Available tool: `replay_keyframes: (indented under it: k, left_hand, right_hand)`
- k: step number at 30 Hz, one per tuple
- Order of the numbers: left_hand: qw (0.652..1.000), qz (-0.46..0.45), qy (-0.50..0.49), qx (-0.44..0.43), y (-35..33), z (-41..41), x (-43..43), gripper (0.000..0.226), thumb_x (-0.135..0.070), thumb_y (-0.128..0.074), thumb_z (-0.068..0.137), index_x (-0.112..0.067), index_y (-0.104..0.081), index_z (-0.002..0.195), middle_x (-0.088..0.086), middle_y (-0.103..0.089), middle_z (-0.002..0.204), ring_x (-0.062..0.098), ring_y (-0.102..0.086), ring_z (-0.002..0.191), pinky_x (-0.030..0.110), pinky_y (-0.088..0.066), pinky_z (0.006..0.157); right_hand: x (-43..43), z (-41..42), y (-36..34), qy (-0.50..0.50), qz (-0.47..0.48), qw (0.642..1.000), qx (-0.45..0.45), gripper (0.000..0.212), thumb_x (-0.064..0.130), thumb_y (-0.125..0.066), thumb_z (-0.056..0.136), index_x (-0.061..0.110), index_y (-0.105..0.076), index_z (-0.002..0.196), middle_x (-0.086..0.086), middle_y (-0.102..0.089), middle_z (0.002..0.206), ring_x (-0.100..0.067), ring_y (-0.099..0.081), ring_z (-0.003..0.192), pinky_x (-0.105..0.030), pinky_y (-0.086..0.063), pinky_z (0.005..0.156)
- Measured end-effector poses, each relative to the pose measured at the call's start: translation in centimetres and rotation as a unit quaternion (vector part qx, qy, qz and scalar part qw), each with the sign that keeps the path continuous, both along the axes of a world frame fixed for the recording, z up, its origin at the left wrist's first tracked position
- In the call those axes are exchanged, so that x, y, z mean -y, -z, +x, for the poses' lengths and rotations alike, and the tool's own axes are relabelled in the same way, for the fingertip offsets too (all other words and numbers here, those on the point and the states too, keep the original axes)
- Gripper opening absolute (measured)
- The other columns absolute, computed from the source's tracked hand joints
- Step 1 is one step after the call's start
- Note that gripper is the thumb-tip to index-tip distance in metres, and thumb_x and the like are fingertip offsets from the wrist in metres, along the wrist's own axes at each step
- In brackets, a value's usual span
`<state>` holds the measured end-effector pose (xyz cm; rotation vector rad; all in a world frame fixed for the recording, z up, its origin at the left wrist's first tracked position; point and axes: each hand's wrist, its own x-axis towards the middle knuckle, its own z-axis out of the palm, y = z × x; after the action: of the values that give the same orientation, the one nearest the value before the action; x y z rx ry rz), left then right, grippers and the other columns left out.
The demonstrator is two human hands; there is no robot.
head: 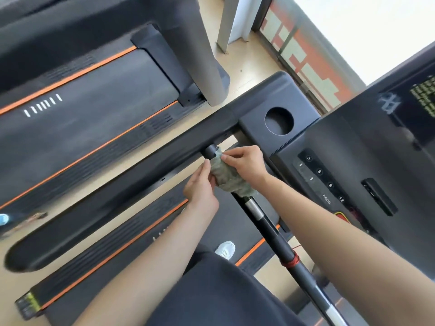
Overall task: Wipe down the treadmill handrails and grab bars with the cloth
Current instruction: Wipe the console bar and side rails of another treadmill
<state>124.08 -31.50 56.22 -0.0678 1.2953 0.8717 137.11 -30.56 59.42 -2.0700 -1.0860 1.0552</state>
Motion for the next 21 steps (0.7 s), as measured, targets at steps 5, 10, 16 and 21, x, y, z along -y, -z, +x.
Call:
replay_keyframes:
  k: [5, 10, 16, 21]
  left_hand:
    - [1.0, -0.006, -0.01, 0.007, -0.1, 0.1, -1.4, 0.038, -0.033, -0.083, 0.085, -0.012, -0.075, 0.116, 0.008, -0.078, 0.107, 0.022, -0.076, 0.097, 0.04, -0.058, 0.097]
    - [1.0, 0.014, 0.011, 0.024, -0.7, -0.4, -0.8, 0.036, -0.039, -0.074, 0.092, -0.016, -0.073, 0.121, -0.001, -0.077, 0.112, 0.01, -0.073, 0.106, 0.028, -0.053, 0.098]
    - [0.998, 0.004, 0.053, 0.019, -0.4, -0.1, -2.5, 0.036, -0.036, -0.078, 0.089, -0.012, -0.074, 0.116, 0.006, -0.078, 0.11, 0.02, -0.076, 0.099, 0.035, -0.059, 0.091]
    - [0.995, 0.01, 0.094, -0.041, 0.3, 0.7, -2.6, 0.031, -0.044, -0.077, 0.088, -0.016, -0.078, 0.101, 0.004, -0.079, 0.101, 0.023, -0.076, 0.095, 0.039, -0.062, 0.084]
  right_hand:
    - [-1.7, -0.7, -0.3, 0.02, 0.01, 0.999, 0.028, 0.005, 0.024, -0.08, 0.082, 0.021, -0.083, 0.086, 0.017, -0.074, 0.077, 0.008, -0.066, 0.073, -0.012, -0.049, 0.074]
    - [-3.2, -1.7, -0.8, 0.073, 0.049, 0.996, 0.025, 0.004, 0.024, -0.078, 0.082, 0.023, -0.081, 0.085, 0.012, -0.075, 0.08, 0.0, -0.069, 0.079, -0.021, -0.056, 0.079]
    - [-1.6, -0.7, 1.1, -0.009, -0.008, 0.999, -0.05, 0.02, 0.024, -0.077, 0.086, 0.019, -0.072, 0.105, 0.0, -0.076, 0.1, -0.012, -0.074, 0.089, -0.041, -0.06, 0.088]
    - [-0.2, 0.0, 0.9, -0.069, -0.058, 0.985, -0.146, 0.033, 0.025, -0.065, 0.097, 0.021, -0.064, 0.13, -0.001, -0.077, 0.106, -0.013, -0.074, 0.095, -0.036, -0.058, 0.093]
